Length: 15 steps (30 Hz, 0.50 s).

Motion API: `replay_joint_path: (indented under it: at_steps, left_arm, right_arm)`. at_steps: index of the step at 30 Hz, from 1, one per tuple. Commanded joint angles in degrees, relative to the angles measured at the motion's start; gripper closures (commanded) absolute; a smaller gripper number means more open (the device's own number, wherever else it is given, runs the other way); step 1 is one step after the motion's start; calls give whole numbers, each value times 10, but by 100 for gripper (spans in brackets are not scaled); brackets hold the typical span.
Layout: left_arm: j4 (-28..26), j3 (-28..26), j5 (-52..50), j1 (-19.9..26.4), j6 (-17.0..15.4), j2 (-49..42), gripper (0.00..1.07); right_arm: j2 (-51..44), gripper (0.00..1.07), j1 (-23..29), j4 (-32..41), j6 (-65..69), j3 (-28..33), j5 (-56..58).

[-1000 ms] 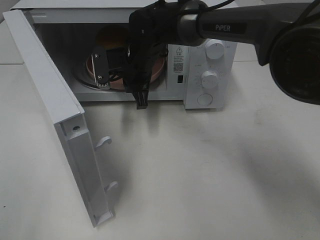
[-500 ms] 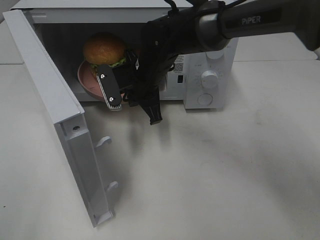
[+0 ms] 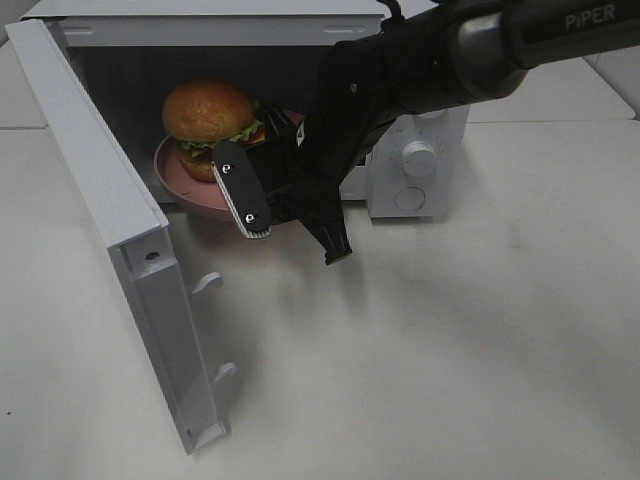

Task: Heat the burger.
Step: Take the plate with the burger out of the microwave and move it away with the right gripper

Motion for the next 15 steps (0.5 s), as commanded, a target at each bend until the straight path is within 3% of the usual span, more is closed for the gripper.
replay_joint_path:
  at_steps: [1,15]
  left_arm:
    - [-3,2,-8,1,-3,-14,7]
    - [-3,2,-8,1,-3,-14,7]
  right_arm:
    - [-45,107,0,21,-38,26,-45]
    - [-136,107,0,49,-110,159,-91]
